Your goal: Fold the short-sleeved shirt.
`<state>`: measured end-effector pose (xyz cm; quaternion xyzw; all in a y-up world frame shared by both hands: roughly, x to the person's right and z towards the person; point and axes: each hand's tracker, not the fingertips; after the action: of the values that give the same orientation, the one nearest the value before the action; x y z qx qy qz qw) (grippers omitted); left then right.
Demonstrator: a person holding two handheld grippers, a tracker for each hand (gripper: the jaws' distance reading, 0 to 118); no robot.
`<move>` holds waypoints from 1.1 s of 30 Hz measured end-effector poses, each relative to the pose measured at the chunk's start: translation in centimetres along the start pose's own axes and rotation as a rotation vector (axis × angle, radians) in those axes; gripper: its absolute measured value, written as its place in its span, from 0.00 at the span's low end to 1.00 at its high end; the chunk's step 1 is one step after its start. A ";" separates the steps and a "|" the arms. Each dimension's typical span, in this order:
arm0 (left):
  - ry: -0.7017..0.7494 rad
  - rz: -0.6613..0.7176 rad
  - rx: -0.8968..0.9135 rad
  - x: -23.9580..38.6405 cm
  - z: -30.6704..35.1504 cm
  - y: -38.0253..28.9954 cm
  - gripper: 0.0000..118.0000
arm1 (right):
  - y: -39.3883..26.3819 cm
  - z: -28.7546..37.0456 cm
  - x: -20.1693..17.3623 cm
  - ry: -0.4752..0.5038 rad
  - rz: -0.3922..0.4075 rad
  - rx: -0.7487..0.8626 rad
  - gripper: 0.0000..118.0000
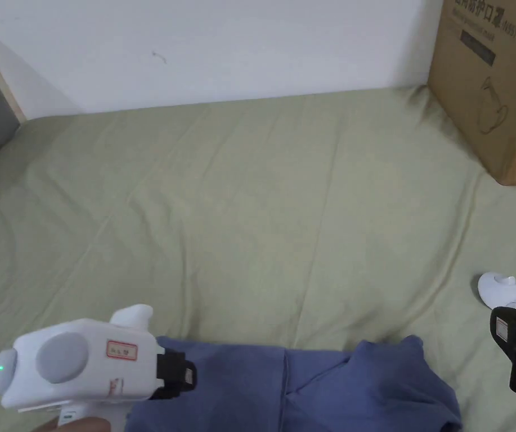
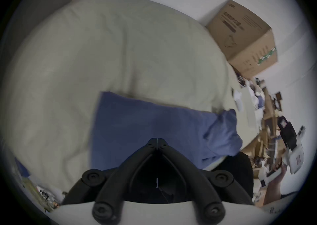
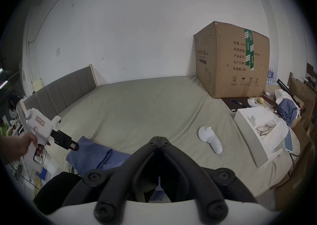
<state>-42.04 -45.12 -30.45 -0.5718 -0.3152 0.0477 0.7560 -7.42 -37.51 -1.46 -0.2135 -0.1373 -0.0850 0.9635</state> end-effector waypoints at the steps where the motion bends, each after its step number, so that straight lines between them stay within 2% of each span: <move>1: -0.028 -0.011 -0.011 0.8 -0.9 -0.2 0.00 | 0.0 0.1 -0.1 -0.001 0.006 -0.001 0.00; 6: -0.055 -0.106 -0.163 5.8 -7.0 -1.2 0.00 | -0.1 0.4 -0.3 -0.011 0.041 -0.012 0.00; 8: 0.045 -0.197 -0.260 7.6 -8.5 -1.3 0.00 | -0.1 0.6 -0.3 -0.015 0.055 -0.015 0.00; 10: 0.055 -0.265 -0.218 9.4 -8.3 -0.7 0.00 | -0.1 0.7 -0.5 -0.017 0.067 -0.015 0.00; 13: -0.124 -0.137 -0.298 10.1 -8.4 0.2 0.00 | -0.2 0.7 -0.6 -0.017 0.079 -0.018 0.00; 15: -0.320 -0.079 -0.363 10.4 -8.6 0.3 0.00 | -0.1 0.4 -0.8 -0.014 0.078 -0.022 0.00; 18: -0.466 -0.092 -0.234 11.0 -6.0 0.6 0.00 | 0.1 0.4 -1.0 -0.004 0.071 -0.017 0.00; 23: -0.396 -0.053 0.031 6.8 1.4 2.2 0.00 | 0.8 0.4 -0.9 0.008 0.047 -0.005 0.00; 25: -0.248 -0.046 0.090 3.5 4.1 3.2 0.00 | 0.9 0.3 -0.9 0.005 0.050 -0.004 0.00; 27: -0.105 -0.059 0.108 -0.3 5.7 3.8 0.00 | 1.0 -0.1 -1.0 0.004 0.053 -0.006 0.00; 28: -0.085 -0.052 0.086 -2.4 5.9 3.9 0.01 | 1.1 -0.2 -1.1 0.004 0.052 -0.008 0.00; 29: -0.123 -0.022 0.024 -4.2 5.8 4.0 0.03 | 1.0 -0.4 -1.2 0.005 0.050 -0.011 0.00; 30: -0.180 0.026 -0.041 -6.2 5.4 4.0 0.06 | 1.0 -0.7 -1.4 0.008 0.046 -0.016 0.00; 31: -0.233 0.074 -0.086 -8.3 4.7 3.7 0.31 | 1.0 -0.9 -1.6 0.009 0.041 -0.022 0.00; 33: -0.292 0.107 -0.104 -10.8 3.3 2.8 0.87 | 0.9 -1.0 -2.1 0.024 0.006 -0.032 0.00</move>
<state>-51.58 -46.08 -37.06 -0.6131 -0.3931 0.1541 0.6677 -8.95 -36.95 -3.29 -0.2284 -0.1237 -0.0868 0.9618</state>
